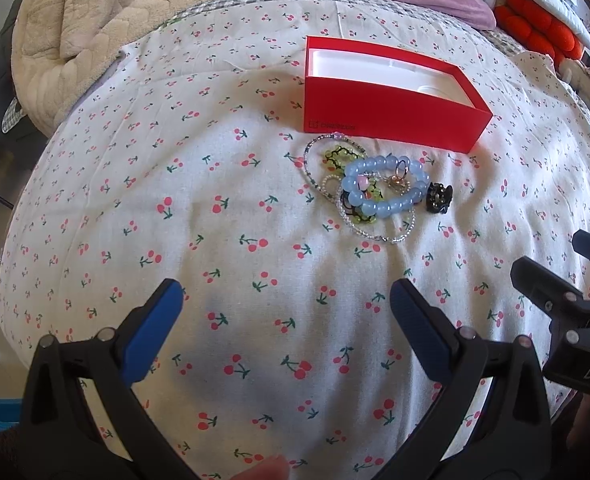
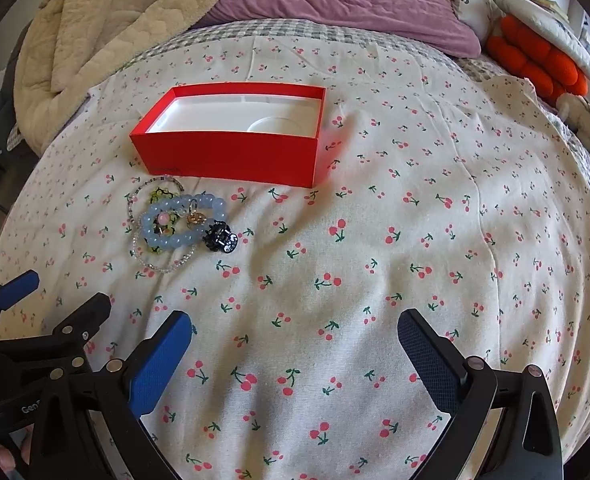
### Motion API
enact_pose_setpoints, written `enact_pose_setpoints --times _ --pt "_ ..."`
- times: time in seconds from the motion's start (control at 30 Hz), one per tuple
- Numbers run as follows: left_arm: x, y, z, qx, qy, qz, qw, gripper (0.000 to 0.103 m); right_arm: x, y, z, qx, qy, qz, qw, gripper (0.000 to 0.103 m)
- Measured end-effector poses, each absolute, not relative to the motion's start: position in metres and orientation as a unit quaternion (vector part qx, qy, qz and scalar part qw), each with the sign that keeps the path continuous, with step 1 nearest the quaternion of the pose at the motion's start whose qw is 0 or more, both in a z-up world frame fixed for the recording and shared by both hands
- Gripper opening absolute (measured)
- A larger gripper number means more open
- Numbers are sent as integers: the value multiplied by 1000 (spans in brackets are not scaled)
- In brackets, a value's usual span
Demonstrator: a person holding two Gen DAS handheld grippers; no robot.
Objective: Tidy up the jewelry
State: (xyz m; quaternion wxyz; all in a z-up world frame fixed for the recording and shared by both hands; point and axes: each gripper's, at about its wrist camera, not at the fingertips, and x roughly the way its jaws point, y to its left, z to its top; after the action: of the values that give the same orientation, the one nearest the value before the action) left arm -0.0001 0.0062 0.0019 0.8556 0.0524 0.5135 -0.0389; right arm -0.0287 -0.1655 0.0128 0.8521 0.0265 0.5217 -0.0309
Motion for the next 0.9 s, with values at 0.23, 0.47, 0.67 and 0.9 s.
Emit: enact_pose_setpoints --times 0.23,0.47,0.67,0.9 --pt "0 8 2 50 511 -38 858 103 -30 -165 13 27 520 -31 853 103" --pt "-1 8 1 48 512 -37 857 103 -30 -166 13 27 521 -31 853 103" --pt "-1 8 0 48 512 -37 857 103 -30 -165 13 27 521 -30 853 103" --pt "-2 8 0 48 512 -37 857 103 -30 -165 12 23 521 -32 853 103"
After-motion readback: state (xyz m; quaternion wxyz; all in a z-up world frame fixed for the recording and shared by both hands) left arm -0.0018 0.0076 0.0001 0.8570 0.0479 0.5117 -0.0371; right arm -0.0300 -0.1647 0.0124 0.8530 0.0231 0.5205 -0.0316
